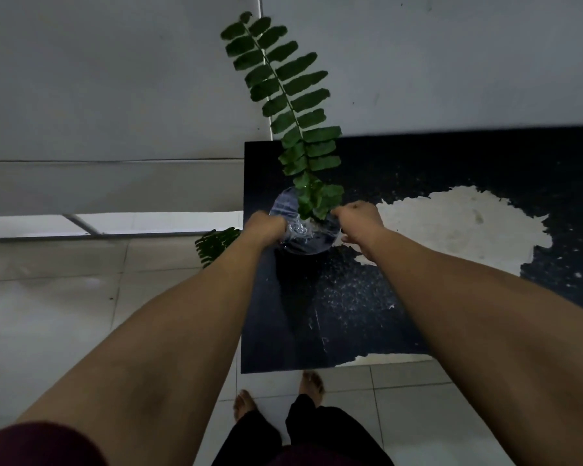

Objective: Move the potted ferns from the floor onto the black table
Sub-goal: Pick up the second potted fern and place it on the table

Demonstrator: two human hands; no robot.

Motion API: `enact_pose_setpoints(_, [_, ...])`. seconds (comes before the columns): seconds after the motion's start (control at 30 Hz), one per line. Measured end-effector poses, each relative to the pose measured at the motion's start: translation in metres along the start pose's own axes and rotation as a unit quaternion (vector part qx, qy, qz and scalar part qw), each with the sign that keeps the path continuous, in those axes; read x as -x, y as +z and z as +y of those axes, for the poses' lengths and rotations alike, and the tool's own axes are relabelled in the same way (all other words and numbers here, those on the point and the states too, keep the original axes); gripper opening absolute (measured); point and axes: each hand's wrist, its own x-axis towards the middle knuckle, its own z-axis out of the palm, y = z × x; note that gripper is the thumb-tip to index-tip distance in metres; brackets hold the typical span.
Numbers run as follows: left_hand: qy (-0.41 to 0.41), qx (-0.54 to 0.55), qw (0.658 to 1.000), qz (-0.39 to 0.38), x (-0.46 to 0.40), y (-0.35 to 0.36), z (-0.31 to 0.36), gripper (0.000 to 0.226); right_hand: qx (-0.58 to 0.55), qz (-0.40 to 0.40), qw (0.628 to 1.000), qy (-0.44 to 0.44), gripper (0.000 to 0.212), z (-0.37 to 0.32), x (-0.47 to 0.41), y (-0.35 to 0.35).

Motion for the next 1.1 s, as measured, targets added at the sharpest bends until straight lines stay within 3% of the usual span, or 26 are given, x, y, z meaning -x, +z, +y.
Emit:
enact_pose_setpoints(0.17, [0.042,-0.053,0.997,0.025,0.011,-0.024,0.005,0.039,0.113,-0.001,0.993,-0.031,0.014,-0.008,0.025,-0.004])
enact_pose_setpoints(0.3, [0.049,-0.063,0.997,0.020,0.017,-0.052,-0.008,0.040,0.118,-0.075,0.990,-0.022,0.016,-0.013,0.046,0.009])
enact_pose_setpoints(0.43, [0.050,-0.066,0.996,0.039,0.018,-0.082,-0.024,0.041,0.121,-0.095,0.988,-0.012,0.017,-0.023,0.058,0.042])
enact_pose_setpoints(0.57, [0.052,-0.057,0.996,0.040,0.013,-0.135,-0.058,0.051,0.114,-0.112,0.987,-0.008,0.015,-0.035,0.076,0.108])
enact_pose_setpoints(0.83, [0.087,-0.091,0.992,0.011,-0.019,-0.234,-0.140,0.049,0.095,-0.102,0.990,0.010,0.014,-0.043,0.117,0.245])
enact_pose_setpoints(1.1, [0.043,-0.122,0.991,-0.016,-0.074,-0.286,-0.205,0.009,0.105,-0.103,0.986,0.073,0.027,-0.031,0.115,0.341])
